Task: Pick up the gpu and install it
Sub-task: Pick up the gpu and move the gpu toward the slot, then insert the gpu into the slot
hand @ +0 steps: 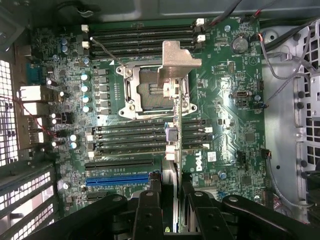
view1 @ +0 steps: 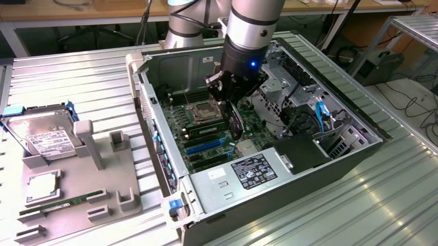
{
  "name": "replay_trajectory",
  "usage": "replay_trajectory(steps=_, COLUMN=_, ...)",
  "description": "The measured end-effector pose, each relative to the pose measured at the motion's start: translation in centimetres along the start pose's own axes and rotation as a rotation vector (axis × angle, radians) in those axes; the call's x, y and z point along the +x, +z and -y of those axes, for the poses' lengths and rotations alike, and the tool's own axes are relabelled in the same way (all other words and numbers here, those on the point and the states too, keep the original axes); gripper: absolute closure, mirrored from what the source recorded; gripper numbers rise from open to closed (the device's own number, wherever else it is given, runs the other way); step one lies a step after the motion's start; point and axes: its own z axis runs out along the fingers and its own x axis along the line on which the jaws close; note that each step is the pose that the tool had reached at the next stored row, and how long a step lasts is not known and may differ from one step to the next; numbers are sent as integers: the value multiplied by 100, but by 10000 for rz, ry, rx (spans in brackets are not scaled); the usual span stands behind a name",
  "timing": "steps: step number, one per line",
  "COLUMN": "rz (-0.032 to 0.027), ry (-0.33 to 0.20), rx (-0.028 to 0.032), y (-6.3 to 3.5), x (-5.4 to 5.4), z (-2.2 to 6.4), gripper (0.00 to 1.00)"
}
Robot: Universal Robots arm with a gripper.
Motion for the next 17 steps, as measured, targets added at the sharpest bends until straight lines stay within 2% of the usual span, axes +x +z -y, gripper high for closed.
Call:
replay_trajectory(steps=13, rz=-1, ry=-8, rx=1, y=0, x=-4, z=-8, gripper=74)
replay_trajectory(steps=17, rz=-7, ry=-156, rx=-3, y=0, x=-4, z=-8, gripper=74)
